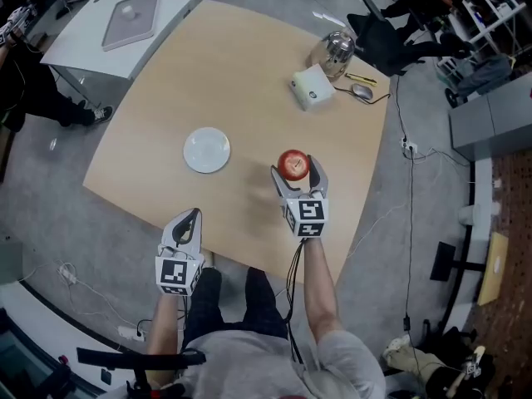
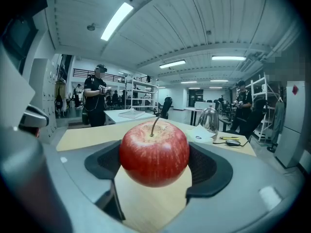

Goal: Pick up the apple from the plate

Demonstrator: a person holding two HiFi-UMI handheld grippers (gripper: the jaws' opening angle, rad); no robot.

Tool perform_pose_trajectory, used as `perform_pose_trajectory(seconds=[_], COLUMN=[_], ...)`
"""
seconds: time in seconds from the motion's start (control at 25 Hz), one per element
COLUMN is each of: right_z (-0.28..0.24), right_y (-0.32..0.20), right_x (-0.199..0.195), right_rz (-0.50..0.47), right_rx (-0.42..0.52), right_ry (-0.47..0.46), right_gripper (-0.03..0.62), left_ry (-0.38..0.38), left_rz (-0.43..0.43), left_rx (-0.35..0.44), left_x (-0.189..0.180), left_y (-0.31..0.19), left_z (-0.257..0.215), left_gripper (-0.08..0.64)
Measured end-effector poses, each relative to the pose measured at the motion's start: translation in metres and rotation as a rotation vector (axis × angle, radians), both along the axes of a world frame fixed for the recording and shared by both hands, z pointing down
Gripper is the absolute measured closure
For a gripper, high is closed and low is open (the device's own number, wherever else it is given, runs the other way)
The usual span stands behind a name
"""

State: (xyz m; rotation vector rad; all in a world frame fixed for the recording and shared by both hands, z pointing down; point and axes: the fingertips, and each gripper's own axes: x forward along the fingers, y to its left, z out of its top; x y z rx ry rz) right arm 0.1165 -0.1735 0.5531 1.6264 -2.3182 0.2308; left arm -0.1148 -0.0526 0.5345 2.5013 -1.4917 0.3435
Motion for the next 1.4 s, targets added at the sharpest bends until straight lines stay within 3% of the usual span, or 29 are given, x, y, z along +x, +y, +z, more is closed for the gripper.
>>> perform_pose_trajectory(seconds=[1.4], right_z=[0.046], right_y=[0.079], right_x=[0.19], right_rz=[0.315], right_rx=[-0.052], right_ry=[-0.036], right_gripper=[0.178], left_ry=[-0.021], left_rz=[0.287], left_rx=[-0.023], left_x=[0.159], left_y=[0.0], left_z=[0.019], left_gripper=[0.54])
